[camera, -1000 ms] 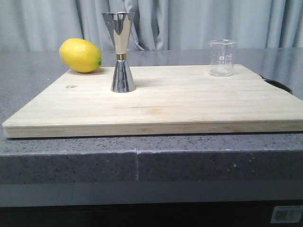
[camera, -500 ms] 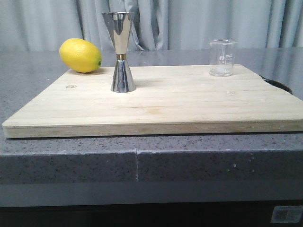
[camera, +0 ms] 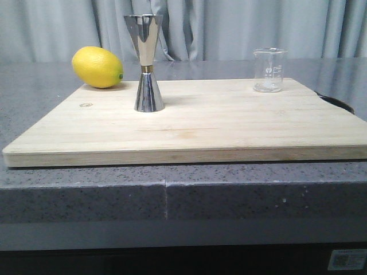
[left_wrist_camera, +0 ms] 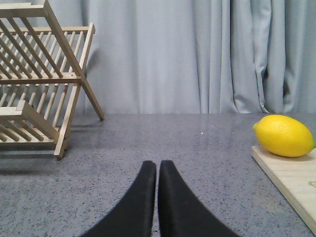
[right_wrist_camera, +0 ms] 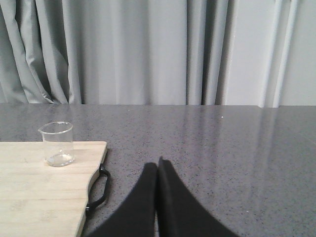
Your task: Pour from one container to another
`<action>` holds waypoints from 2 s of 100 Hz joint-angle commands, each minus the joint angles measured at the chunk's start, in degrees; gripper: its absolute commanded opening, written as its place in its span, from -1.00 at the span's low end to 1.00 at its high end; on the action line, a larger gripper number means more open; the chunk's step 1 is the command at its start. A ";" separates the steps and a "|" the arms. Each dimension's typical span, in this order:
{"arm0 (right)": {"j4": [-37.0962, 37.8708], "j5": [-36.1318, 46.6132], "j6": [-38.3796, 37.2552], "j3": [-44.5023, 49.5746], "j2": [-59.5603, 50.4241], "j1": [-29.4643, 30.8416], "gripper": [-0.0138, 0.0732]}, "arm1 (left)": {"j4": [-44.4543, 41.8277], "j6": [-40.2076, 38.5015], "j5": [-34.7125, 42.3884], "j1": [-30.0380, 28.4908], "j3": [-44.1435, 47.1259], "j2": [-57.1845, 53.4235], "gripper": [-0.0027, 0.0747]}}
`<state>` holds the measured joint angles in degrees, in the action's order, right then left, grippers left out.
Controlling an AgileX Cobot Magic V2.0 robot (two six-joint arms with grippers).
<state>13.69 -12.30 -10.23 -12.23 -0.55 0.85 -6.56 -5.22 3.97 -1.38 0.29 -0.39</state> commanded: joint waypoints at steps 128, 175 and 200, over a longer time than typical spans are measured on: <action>13.65 5.81 -11.99 -1.45 -0.65 0.40 -0.84 | 0.06 -0.07 3.89 0.45 1.60 -1.23 -0.98; 22.53 8.86 -21.02 -1.45 -0.65 0.40 -0.84 | 0.06 -0.07 3.89 0.45 1.60 -1.23 -0.98; -9.15 10.57 11.56 0.34 -0.65 0.40 -0.84 | 0.06 -0.07 3.89 0.45 1.60 -1.23 -0.98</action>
<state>15.89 -6.84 -10.64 -11.44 -0.55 0.85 -6.68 -5.22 3.97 -1.38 0.29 -0.39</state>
